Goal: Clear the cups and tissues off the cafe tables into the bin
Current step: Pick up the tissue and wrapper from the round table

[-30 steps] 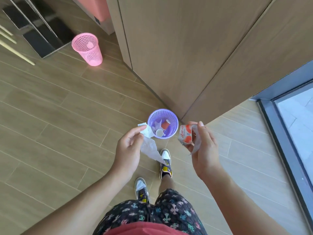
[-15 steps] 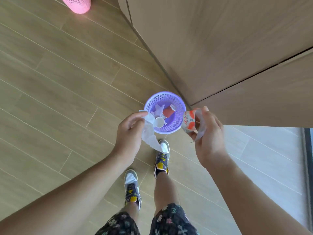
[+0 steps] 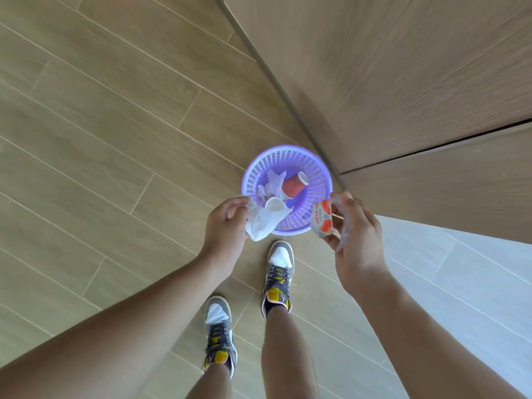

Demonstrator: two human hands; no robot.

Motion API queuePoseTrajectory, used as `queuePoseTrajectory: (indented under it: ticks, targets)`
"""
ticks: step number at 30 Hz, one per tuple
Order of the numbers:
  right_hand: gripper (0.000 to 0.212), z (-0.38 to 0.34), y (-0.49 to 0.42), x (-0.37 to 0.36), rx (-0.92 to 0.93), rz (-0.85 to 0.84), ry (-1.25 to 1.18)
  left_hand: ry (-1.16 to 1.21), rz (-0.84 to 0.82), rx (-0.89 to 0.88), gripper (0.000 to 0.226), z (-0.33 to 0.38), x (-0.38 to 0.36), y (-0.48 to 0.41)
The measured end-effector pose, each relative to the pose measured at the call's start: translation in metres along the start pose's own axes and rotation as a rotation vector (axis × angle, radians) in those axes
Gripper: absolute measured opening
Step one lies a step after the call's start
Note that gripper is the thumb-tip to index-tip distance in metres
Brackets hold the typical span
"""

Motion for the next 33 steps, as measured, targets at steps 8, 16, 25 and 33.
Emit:
queuePoseTrajectory:
  ticks: [8, 16, 25, 33]
  targets:
    - [0.030, 0.014, -0.016, 0.009, -0.016, 0.031, -0.017, -0.096, -0.108, -0.010, 0.032, -0.012, -0.042, -0.020]
    - [0.030, 0.022, -0.025, 0.028, -0.010, 0.048, -0.016, -0.209, -0.373, 0.066, 0.045, -0.021, -0.108, -0.026]
    - [0.031, 0.023, -0.027, 0.034, -0.007, 0.041, -0.031, -0.132, -0.282, 0.010, 0.034, -0.012, -0.084, -0.024]
    - [0.049, 0.030, -0.015, 0.024, -0.018, 0.000, -0.033, -0.018, -0.158, 0.022, 0.025, -0.008, -0.034, -0.009]
Point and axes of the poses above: each hand's wrist, its own y-axis away from the middle knuckle, its own x-axis out of the back of the hand, z = x × y, the point moved 6 cm from there along -y, towards the middle knuckle
